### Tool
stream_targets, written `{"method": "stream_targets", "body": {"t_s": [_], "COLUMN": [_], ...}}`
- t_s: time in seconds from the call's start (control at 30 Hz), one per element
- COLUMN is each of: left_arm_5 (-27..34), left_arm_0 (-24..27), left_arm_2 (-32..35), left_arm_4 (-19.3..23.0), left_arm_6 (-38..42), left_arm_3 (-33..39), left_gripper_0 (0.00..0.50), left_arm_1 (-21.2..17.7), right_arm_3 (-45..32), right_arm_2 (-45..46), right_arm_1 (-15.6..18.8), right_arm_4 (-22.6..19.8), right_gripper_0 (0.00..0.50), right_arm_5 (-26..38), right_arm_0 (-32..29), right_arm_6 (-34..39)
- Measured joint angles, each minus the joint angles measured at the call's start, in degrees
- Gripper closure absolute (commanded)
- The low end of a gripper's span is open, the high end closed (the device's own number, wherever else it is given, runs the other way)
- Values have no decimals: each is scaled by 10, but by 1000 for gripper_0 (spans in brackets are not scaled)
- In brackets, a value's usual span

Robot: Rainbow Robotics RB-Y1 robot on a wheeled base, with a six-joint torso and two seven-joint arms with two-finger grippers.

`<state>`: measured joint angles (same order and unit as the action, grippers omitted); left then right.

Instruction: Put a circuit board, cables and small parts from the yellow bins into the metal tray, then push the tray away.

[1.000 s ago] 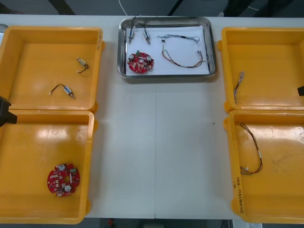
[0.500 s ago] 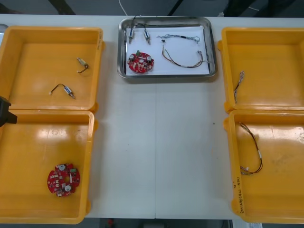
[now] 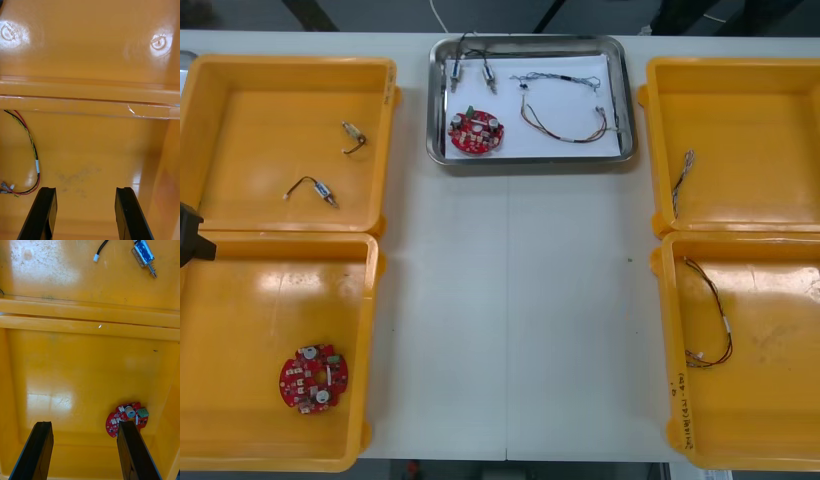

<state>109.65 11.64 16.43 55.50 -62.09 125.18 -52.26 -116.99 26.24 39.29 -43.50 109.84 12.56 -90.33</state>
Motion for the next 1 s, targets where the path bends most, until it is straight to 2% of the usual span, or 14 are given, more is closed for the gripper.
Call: {"method": "stream_targets", "body": {"t_s": [0.27,1.0], "left_arm_5": [0,0], "left_arm_0": [0,0], "left_arm_2": [0,0], "left_arm_4": [0,0], "left_arm_6": [0,0], "left_arm_3": [0,0], "left_gripper_0": [0,0], "left_arm_1": [0,0], "right_arm_3": [1,2], "right_arm_2": [-3,-6], "right_arm_1": [-6,-10], "right_arm_4": [-1,-1], "right_gripper_0": [56,56], "right_arm_5": [0,0], "right_arm_0": [-4,-5], "right_arm_6": [27,29]}}
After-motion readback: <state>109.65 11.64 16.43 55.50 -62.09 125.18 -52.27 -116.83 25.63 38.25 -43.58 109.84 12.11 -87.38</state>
